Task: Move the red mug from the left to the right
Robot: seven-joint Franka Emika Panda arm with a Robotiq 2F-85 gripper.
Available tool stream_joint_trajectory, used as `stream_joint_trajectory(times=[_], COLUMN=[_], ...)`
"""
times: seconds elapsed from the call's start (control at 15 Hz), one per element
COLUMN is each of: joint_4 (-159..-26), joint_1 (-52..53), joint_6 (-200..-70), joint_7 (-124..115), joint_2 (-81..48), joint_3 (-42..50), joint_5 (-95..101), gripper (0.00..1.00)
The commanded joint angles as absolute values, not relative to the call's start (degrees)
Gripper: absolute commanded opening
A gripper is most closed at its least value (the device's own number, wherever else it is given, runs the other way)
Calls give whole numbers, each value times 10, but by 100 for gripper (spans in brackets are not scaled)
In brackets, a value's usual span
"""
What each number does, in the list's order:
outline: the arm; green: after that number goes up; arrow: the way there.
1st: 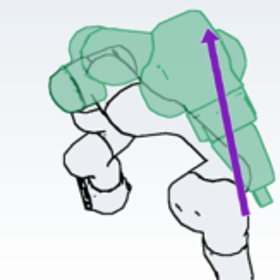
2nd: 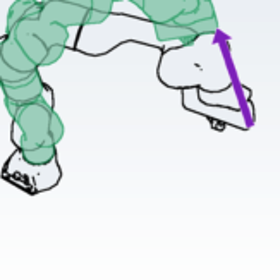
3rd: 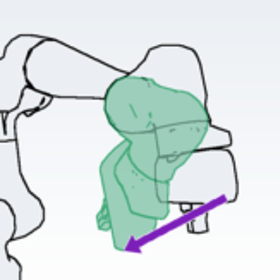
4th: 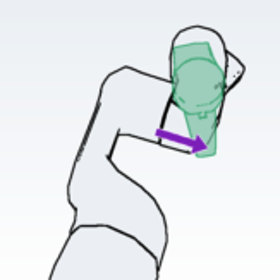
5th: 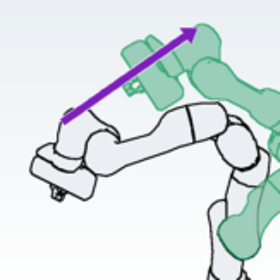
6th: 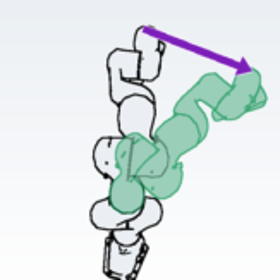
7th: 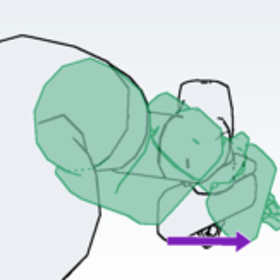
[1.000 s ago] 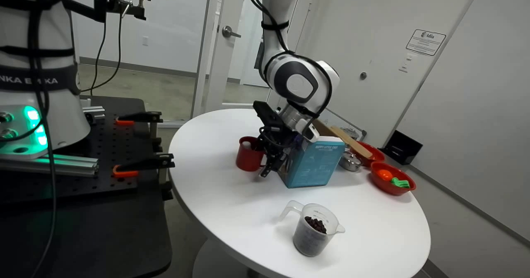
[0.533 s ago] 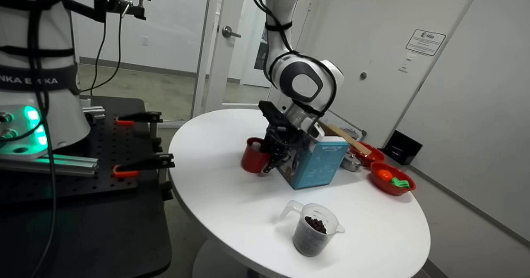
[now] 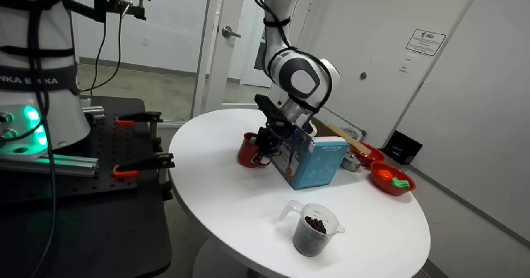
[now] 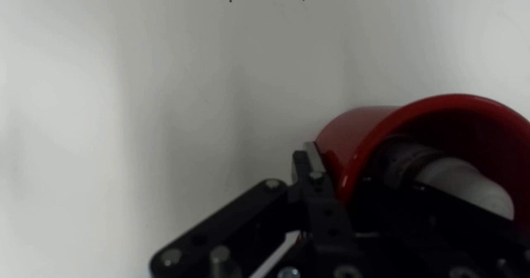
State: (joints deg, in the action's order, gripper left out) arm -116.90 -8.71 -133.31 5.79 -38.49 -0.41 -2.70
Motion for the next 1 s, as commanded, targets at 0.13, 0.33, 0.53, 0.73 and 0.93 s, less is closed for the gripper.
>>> stream_joint_trajectory(times=[0.13, 0.33, 0.53, 0.73, 0.93], joint_4=[-1218, -1227, -1233, -1233, -1248], joint_1=[-85, -84, -85, -84, -80], joint_6=[-1323, -1319, -1301, -1272, -1254], joint_7=[90, 102, 119, 125, 119], joint_2=[-326, -308, -290, -272, -239], joint_3=[-13, -18, -22, -20, -13], joint_5=[-36, -37, -38, -36, -33], gripper=[3, 3, 3, 3, 3])
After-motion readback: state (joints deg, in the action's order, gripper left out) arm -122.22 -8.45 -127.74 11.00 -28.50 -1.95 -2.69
